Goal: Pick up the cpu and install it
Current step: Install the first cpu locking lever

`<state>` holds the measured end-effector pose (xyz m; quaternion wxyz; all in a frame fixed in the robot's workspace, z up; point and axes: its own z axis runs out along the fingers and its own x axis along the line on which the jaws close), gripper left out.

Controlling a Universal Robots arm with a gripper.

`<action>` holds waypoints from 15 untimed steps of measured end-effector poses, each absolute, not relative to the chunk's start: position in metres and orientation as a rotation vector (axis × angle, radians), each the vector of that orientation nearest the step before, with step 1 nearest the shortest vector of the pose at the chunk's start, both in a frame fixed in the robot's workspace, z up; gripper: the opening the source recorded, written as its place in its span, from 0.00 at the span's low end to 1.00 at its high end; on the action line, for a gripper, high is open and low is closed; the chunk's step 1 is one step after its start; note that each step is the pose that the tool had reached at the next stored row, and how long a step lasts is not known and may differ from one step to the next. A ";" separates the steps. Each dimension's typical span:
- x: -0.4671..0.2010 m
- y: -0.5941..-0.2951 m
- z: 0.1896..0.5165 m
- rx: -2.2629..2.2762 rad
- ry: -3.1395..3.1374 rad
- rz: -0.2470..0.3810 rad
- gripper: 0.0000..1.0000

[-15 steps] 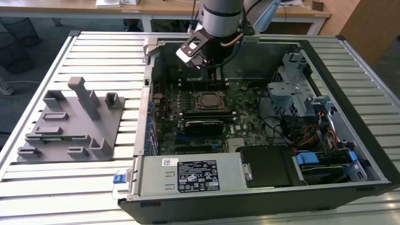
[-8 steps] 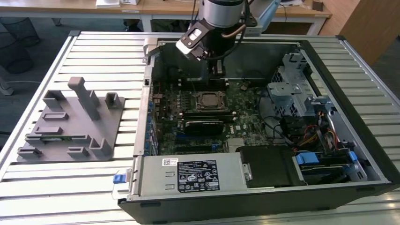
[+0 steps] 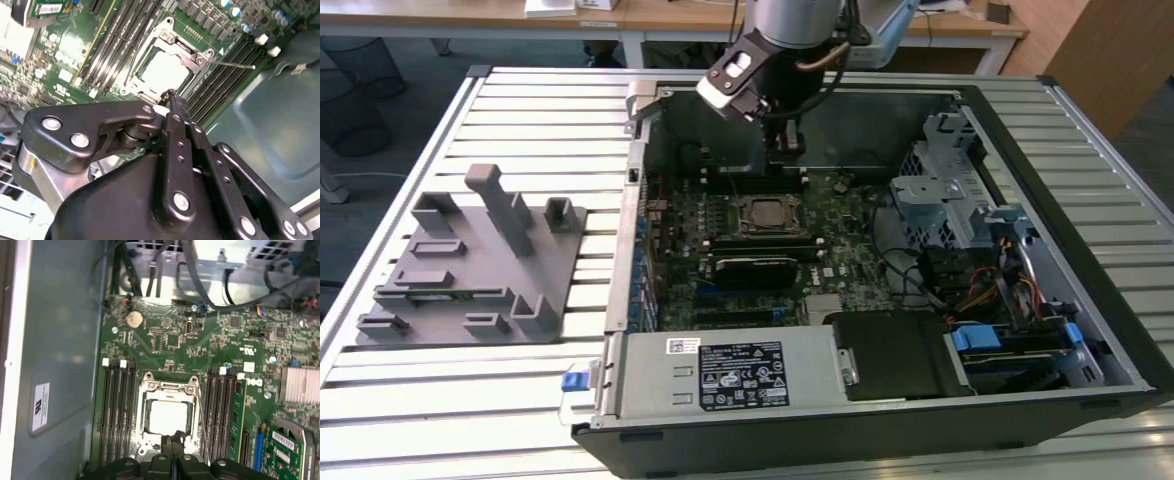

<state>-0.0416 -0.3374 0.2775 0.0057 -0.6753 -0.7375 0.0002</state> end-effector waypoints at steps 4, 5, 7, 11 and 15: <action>-0.042 -0.337 0.278 -2.028 -2.385 0.002 0.11; -0.042 -0.337 0.277 -2.006 -2.403 0.002 0.11; -0.042 -0.337 0.277 -1.963 -2.439 0.002 0.11; -0.042 -0.337 0.277 -1.872 -2.509 0.003 0.11; -0.042 -0.337 0.277 -1.781 -2.575 0.003 0.11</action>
